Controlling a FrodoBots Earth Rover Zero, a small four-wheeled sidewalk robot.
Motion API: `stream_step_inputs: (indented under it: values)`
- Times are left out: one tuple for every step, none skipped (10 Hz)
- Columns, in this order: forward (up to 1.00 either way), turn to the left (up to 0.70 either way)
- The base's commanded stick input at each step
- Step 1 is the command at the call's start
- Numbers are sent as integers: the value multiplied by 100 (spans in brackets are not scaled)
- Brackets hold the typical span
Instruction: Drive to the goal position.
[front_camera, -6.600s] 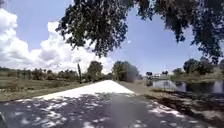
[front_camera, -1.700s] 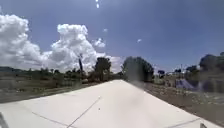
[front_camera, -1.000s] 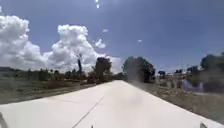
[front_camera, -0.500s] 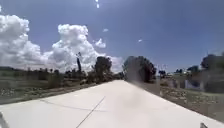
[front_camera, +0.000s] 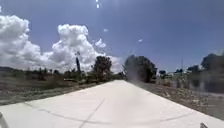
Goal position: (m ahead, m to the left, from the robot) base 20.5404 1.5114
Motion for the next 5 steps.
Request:
stream_step_inputs:
  values:
    - [85, 0]
    - [85, 0]
    - [85, 0]
    - [85, 0]
    - [85, 0]
